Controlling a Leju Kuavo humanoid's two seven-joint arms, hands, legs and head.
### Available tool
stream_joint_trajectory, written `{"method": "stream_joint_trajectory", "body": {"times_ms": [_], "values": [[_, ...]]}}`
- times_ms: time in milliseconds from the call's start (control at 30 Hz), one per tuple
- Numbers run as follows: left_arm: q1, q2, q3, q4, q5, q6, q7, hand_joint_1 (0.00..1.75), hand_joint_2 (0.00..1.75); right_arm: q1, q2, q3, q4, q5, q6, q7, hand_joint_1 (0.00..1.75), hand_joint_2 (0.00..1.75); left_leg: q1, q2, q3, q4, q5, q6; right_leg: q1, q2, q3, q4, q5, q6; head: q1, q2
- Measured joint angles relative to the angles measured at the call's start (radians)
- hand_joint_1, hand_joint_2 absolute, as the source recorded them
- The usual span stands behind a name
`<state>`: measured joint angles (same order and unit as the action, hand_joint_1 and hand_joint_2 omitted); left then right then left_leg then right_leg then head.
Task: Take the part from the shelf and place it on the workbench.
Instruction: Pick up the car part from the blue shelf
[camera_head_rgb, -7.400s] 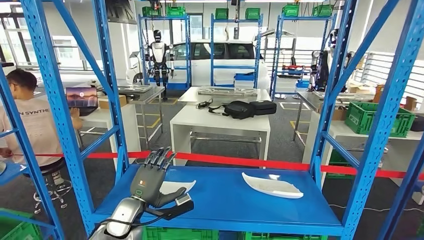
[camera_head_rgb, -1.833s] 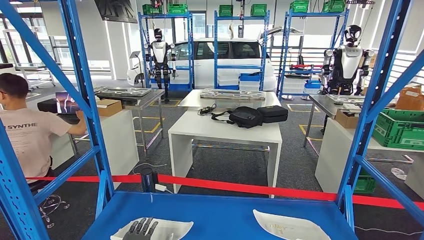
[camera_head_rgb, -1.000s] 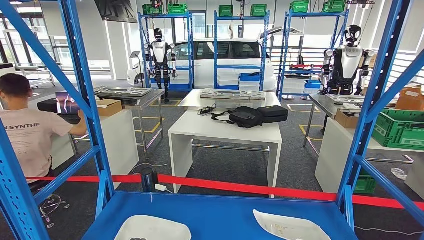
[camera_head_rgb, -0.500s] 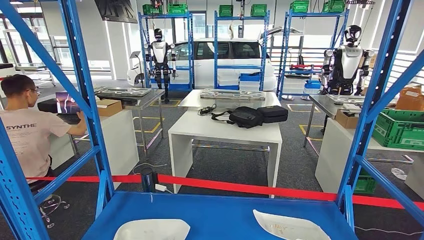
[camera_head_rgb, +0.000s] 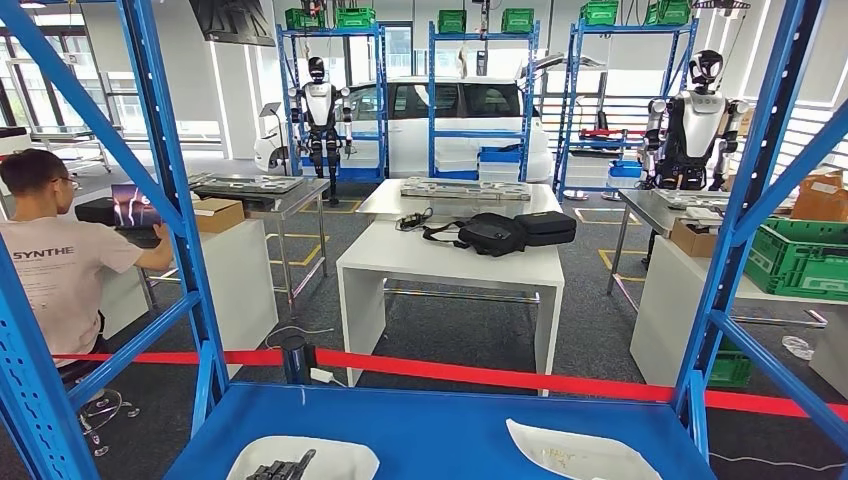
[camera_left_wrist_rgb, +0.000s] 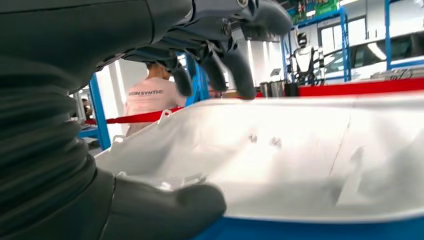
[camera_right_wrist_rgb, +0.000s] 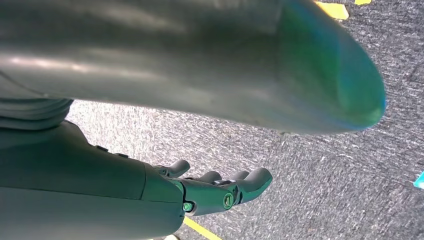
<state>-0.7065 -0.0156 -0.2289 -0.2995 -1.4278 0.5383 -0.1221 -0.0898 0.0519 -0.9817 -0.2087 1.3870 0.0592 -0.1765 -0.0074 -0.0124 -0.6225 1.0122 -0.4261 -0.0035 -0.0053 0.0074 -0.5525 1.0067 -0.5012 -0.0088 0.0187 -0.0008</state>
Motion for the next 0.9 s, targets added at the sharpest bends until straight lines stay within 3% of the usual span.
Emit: {"method": "stream_joint_trajectory", "body": {"times_ms": [300,600,900], "values": [[-0.045,-0.008,0.001,-0.013,-0.027,-0.046,-0.051,0.00,1.75,-0.002,0.000,0.001,0.000,-0.002,0.000,-0.002,0.00,0.00,0.000,0.000,0.000,0.000,0.000,0.000,0.000,0.000,0.000,0.000,0.000,0.000,0.000,0.000],[-0.084,-0.008,0.001,-0.017,-0.025,-0.170,-0.147,0.00,1.75,-0.002,0.000,0.001,0.000,-0.004,0.004,-0.002,0.00,0.00,0.000,0.000,0.000,0.000,0.000,0.000,0.000,0.000,0.000,0.000,0.000,0.000,0.000,0.000],[-0.102,-0.006,-0.001,-0.017,-0.030,-0.228,-0.179,0.00,1.75,-0.002,0.000,0.001,0.000,-0.017,0.003,-0.003,0.00,0.00,0.000,0.000,0.000,0.000,0.000,0.000,0.000,0.000,0.000,0.000,0.000,0.000,0.000,0.000]]}}
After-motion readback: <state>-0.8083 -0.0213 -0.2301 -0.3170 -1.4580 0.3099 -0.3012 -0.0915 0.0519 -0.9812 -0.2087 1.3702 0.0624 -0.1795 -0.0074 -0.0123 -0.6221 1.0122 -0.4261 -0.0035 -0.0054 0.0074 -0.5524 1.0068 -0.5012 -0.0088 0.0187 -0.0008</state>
